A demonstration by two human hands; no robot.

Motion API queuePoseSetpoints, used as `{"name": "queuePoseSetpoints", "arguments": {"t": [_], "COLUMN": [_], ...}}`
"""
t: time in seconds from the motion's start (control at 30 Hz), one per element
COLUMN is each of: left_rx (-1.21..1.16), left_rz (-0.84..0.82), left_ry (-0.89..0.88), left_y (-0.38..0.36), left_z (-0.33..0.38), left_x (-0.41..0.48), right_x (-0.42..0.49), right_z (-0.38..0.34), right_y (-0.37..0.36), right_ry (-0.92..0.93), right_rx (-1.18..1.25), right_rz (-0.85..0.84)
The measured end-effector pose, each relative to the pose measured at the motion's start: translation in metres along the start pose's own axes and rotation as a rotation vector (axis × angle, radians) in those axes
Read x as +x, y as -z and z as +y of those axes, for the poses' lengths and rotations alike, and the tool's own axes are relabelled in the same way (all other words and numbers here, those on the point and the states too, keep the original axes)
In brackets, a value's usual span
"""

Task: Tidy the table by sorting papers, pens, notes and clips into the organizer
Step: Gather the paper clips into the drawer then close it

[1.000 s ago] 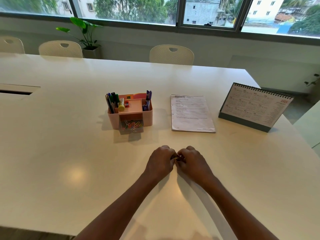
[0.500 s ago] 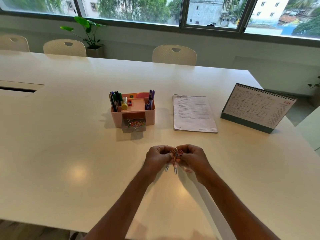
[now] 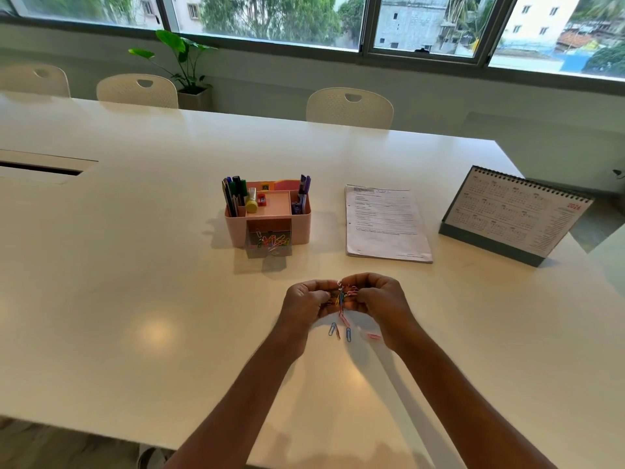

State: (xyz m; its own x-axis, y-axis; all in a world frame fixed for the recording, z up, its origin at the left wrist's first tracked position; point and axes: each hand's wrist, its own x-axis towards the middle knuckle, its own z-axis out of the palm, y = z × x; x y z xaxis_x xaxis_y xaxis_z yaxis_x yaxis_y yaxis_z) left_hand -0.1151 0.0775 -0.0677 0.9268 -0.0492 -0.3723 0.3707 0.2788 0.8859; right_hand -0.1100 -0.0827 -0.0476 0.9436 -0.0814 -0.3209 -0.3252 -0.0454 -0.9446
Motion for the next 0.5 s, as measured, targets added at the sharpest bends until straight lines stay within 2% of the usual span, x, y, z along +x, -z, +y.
{"name": "queuePoseSetpoints", "arguments": {"t": [0.5], "left_rx": [-0.156], "left_rz": [0.104], "left_ry": [-0.055], "left_y": [0.030], "left_z": [0.053], "left_x": [0.009], "right_x": [0.021], "right_z": [-0.049], "right_y": [-0.039], "right_ry": [0.077], "right_rx": [0.049], "right_rz": [-0.136]}}
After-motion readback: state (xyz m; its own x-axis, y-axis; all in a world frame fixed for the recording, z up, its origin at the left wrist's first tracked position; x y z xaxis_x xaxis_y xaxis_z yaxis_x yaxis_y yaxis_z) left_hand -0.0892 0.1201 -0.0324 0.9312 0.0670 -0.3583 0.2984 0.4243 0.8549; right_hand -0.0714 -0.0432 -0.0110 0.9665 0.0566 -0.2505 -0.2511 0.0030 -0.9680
